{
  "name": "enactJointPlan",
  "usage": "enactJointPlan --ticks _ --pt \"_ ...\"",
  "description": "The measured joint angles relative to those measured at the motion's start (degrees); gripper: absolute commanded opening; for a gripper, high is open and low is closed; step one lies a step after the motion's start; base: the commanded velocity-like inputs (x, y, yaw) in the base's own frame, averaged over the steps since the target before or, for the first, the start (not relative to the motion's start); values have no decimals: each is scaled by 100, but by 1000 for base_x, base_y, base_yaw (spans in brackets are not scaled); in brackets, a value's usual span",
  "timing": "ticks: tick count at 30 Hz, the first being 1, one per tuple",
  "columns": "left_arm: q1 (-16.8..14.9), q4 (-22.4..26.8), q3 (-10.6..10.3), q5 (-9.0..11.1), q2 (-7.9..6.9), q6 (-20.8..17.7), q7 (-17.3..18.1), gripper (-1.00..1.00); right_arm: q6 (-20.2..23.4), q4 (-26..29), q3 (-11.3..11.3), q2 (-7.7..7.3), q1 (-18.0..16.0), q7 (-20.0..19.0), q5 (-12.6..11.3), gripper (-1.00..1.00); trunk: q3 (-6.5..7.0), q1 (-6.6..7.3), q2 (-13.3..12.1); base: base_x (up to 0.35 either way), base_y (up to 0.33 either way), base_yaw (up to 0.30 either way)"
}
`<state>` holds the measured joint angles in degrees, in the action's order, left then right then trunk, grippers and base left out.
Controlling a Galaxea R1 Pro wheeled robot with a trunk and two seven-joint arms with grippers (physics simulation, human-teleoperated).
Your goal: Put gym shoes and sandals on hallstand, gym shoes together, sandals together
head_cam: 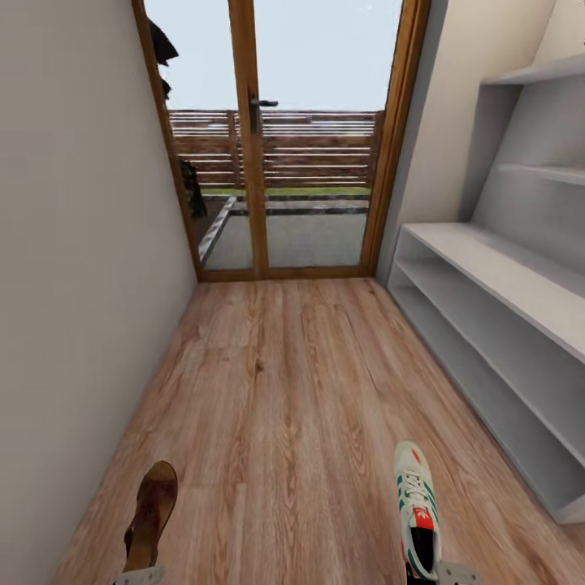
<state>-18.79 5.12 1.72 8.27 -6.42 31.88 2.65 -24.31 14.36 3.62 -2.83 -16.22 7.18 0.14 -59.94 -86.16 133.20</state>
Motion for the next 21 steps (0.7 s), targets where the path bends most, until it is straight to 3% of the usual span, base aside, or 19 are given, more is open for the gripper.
enactJointPlan --ticks 21 --pt "0 0 -5 -2 0 0 0 -100 1 0 1 0 0 0 -1 -100 0 0 0 339 115 -234"
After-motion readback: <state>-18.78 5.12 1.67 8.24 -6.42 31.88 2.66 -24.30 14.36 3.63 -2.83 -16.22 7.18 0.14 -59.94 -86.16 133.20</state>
